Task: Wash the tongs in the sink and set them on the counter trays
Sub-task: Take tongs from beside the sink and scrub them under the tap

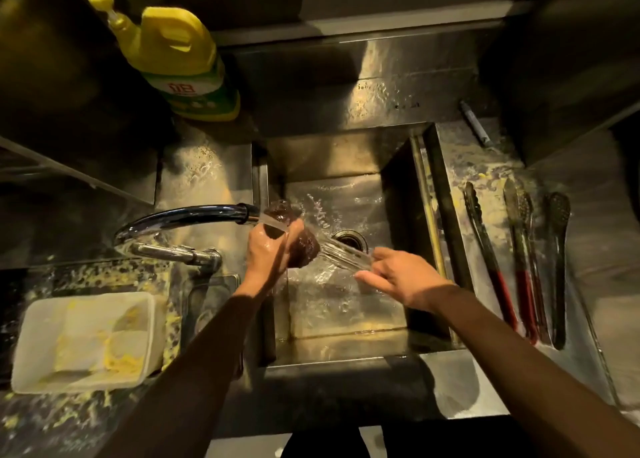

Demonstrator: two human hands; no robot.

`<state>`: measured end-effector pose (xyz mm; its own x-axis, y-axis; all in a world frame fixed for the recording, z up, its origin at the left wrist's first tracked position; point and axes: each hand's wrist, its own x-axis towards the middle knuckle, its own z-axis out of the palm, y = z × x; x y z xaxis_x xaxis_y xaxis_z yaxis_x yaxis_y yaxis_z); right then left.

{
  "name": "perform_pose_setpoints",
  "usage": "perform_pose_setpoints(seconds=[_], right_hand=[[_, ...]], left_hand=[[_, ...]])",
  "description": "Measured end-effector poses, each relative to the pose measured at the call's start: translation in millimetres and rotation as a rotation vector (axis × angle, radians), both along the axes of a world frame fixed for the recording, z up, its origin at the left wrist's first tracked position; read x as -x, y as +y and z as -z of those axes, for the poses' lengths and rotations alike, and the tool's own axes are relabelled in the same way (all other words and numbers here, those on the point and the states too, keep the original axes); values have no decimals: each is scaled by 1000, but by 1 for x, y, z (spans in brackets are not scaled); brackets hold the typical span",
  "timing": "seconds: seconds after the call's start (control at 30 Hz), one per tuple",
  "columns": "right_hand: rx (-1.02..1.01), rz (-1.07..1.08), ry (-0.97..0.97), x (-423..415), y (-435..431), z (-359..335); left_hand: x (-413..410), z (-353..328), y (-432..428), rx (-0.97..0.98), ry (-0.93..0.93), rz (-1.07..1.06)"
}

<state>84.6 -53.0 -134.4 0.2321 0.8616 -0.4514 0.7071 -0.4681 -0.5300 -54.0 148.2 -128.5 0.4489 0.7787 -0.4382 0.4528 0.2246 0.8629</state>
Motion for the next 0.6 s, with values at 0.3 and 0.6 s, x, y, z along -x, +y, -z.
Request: perform_pose_setpoints(seconds=[0.3,0.6], right_hand=[[-185,318,70,-21,-22,-11],[-35,393,431,40,16,-14]], left_hand=[[8,8,-5,508,-243,-351],[-6,4,-11,760,-352,-291]])
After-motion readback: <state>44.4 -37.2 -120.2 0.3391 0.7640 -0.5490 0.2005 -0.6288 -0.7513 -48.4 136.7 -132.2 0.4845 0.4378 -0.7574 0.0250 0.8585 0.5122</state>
